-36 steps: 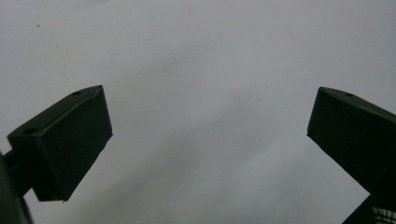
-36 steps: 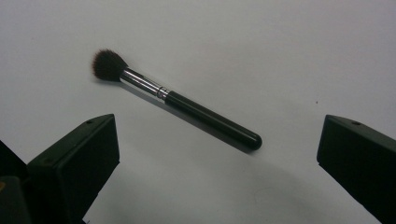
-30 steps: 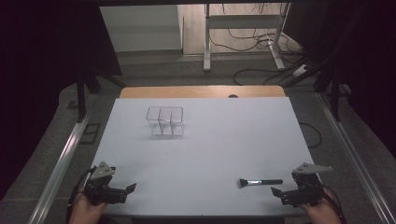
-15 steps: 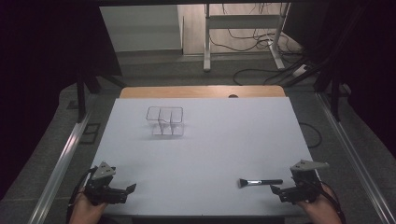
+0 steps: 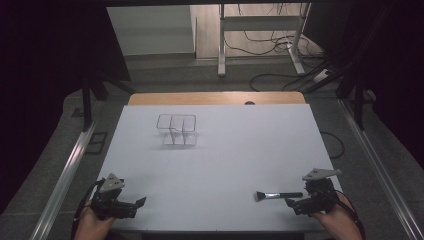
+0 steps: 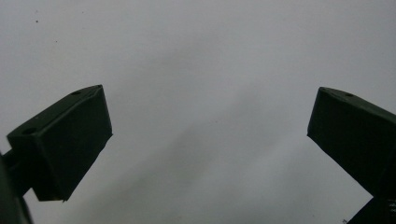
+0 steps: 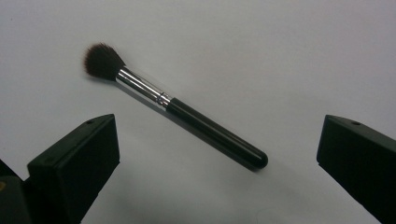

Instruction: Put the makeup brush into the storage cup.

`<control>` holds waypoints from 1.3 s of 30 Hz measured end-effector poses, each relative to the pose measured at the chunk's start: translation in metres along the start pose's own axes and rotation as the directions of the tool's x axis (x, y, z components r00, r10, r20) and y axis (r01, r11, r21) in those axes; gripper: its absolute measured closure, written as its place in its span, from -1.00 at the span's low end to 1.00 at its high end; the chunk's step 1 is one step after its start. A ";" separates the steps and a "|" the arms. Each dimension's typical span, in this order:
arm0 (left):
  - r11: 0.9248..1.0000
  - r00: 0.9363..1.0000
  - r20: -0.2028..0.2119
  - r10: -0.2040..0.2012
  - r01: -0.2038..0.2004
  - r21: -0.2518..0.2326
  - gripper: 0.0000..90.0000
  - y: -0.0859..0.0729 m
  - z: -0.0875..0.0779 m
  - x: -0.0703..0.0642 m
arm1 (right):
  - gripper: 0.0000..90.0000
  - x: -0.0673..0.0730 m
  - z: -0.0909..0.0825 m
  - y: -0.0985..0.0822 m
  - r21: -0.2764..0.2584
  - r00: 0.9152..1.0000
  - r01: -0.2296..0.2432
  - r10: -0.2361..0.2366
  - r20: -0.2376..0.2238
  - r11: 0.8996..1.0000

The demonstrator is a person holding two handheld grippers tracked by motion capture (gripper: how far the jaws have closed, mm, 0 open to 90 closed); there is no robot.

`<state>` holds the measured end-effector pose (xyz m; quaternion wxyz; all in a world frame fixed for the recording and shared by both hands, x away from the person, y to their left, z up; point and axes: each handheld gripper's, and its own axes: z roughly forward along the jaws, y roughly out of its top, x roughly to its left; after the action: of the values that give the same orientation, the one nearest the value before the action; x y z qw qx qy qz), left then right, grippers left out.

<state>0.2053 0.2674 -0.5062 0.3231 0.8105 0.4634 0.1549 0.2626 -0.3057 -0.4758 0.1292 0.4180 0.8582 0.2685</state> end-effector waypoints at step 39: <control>1.000 1.000 -0.004 0.002 -0.002 0.009 -1.00 0.000 0.001 0.000 | -1.00 0.006 0.022 0.033 0.109 0.998 0.065 -0.064 -0.015 0.992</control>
<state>0.2060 0.2674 -0.5069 0.3185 0.8120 0.4640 0.1548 0.2898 -0.2763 -0.4747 0.1097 0.3950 0.8853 0.2193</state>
